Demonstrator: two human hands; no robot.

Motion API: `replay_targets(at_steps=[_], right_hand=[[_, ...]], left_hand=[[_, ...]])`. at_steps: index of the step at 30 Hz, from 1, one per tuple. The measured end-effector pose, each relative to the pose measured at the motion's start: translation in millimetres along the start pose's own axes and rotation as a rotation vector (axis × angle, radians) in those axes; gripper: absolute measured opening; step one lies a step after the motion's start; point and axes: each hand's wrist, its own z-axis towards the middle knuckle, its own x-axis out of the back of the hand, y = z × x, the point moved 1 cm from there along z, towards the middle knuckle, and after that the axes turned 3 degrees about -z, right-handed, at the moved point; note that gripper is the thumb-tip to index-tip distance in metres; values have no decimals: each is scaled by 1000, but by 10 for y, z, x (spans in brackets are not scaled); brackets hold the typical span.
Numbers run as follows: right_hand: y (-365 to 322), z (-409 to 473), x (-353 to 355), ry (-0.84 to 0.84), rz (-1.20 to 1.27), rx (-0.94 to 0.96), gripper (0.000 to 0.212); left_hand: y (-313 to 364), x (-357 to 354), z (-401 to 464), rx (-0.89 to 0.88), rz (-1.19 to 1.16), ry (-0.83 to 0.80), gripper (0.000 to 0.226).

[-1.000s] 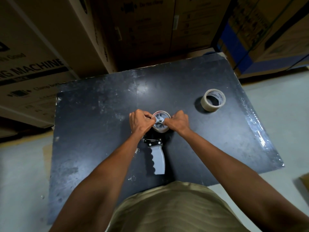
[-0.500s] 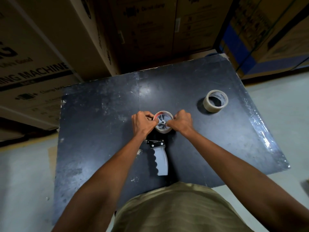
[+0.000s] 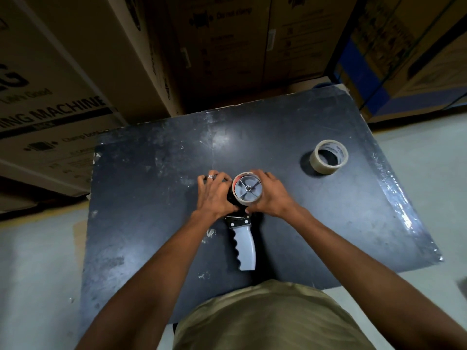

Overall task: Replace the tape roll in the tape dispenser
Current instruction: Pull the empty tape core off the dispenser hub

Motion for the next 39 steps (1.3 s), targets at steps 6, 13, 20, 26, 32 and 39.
replay_targets(at_steps=[6, 13, 20, 26, 32, 39], right_hand=[[18, -55, -52, 139, 44, 49, 91], [0, -105, -5, 192, 112, 94, 80], [-76, -43, 49, 209, 103, 146, 76], [-26, -60, 23, 223, 98, 124, 74], [55, -99, -45, 225, 97, 102, 73], [57, -89, -22, 236, 110, 157, 77]], left_hand=[[13, -22, 18, 44, -105, 36, 48], [-9, -43, 11, 62, -156, 55, 36], [-45, -17, -1, 91, -247, 51, 36], [-52, -5, 42, 86, -265, -1, 25], [-40, -10, 51, 67, -231, -49, 15], [-35, -13, 54, 88, -240, -28, 16]])
